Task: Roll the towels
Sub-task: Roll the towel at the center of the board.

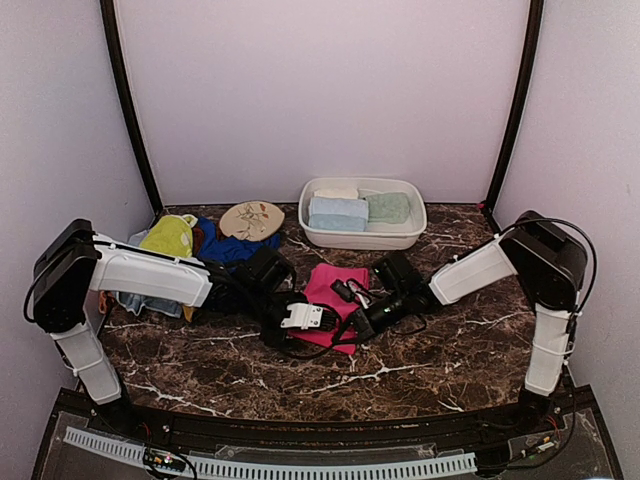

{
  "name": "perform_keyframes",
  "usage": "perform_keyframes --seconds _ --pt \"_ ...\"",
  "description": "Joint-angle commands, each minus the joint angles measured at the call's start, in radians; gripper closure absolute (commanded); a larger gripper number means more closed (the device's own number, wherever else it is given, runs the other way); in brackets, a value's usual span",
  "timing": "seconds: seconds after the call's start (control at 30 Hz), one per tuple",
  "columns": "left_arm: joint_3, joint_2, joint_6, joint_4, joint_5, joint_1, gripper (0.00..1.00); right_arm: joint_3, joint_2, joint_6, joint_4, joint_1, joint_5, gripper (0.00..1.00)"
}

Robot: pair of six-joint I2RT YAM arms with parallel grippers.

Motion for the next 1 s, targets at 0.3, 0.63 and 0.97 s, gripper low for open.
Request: perform_keyframes --seconds 0.3,0.63,0.97 --pt "0.036 0.027 0.032 -0.111 0.029 -0.017 0.33 0.016 0.037 0.053 -0.145 -0.011 -0.080 1.00" --pt "0.043 0.089 -0.004 -0.063 0.016 -0.015 0.51 0.006 0.026 0.126 -0.097 -0.012 -0.136 1.00" --pt "0.064 0.087 -0.040 -0.146 0.093 0.014 0.99 -0.065 -0.013 0.213 0.045 -0.019 -0.154 0.89"
